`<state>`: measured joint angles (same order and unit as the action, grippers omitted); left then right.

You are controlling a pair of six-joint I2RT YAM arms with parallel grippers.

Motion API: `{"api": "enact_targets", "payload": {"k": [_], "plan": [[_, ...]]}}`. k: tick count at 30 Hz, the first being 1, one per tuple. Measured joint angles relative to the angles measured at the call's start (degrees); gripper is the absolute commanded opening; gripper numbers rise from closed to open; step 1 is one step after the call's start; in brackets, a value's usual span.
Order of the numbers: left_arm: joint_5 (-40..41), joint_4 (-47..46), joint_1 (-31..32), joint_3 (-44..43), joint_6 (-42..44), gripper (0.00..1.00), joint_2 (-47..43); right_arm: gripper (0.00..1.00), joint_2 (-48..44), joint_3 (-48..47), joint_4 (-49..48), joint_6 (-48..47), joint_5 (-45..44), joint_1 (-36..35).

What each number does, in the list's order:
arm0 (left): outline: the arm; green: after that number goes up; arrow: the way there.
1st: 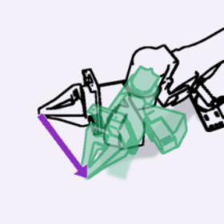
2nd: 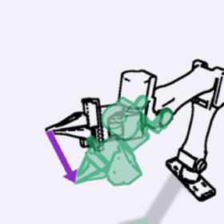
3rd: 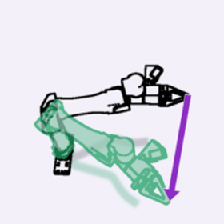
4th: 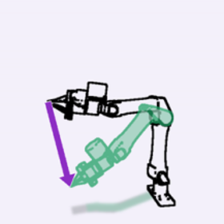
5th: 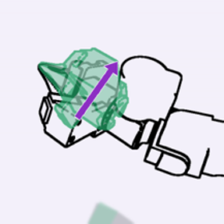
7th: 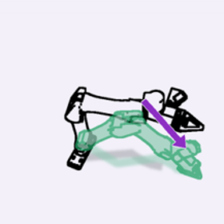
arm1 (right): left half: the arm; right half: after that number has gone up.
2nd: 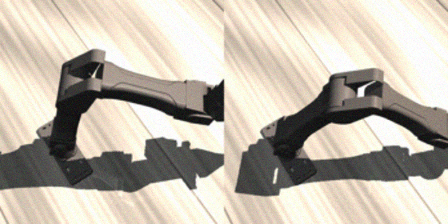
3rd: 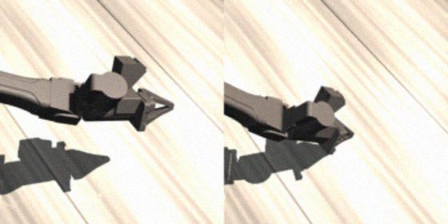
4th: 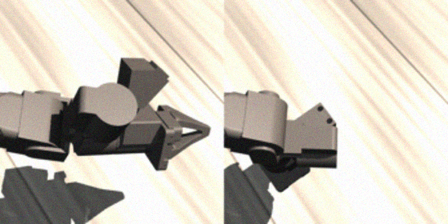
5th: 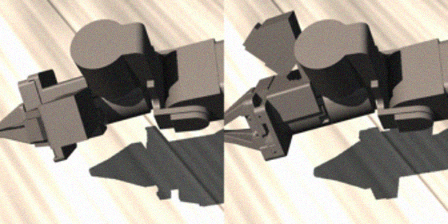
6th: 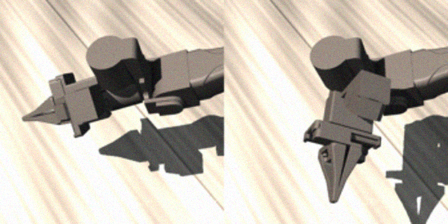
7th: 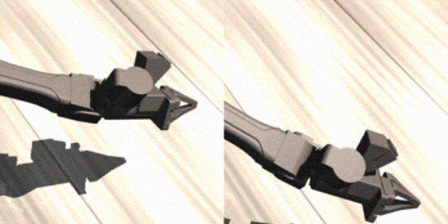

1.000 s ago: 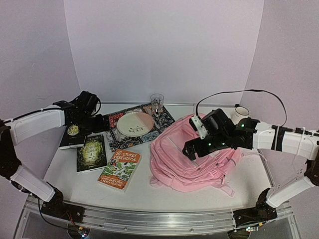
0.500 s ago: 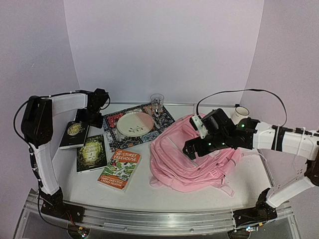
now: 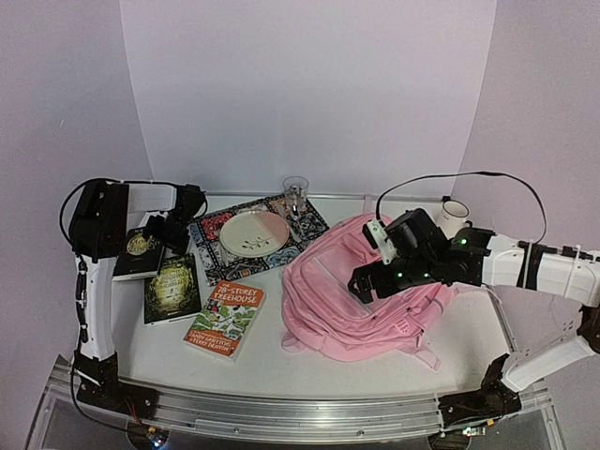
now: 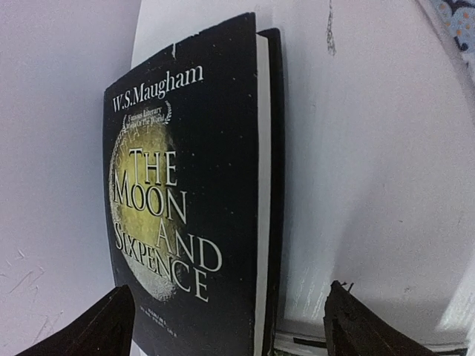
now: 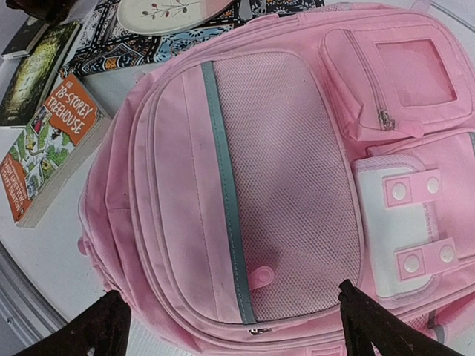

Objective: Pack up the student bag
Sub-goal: Pick up the book at the corner of the board.

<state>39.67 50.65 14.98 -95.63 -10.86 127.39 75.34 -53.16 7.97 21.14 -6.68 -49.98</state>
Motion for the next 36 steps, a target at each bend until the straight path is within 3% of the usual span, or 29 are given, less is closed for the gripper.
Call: {"api": "enact_targets", "payload": {"k": [11,15,24,32,36], "plan": [[3.2,0.6,-1.0,-1.5,1.1,0.63,2.9,0.98,-0.1,0.7,-0.1,0.8,0.0,0.0],[3.6,0.8,-1.1,-1.0,0.8,0.42,3.3,0.98,-0.1,0.8,-0.1,0.8,-0.1,0.0],[3.3,2.7,-1.0,-0.6,0.2,0.15,2.6,0.98,-0.1,0.9,-0.3,0.7,-0.2,0.0],[0.0,7.1,0.0,-0.7,-1.8,0.00,-4.3,0.98,-0.1,0.9,-0.8,0.3,-0.3,0.0],[0.3,11.4,1.1,-2.5,-2.8,0.00,-8.1,0.98,-0.1,0.8,-1.4,-0.2,-0.3,0.0]]}}
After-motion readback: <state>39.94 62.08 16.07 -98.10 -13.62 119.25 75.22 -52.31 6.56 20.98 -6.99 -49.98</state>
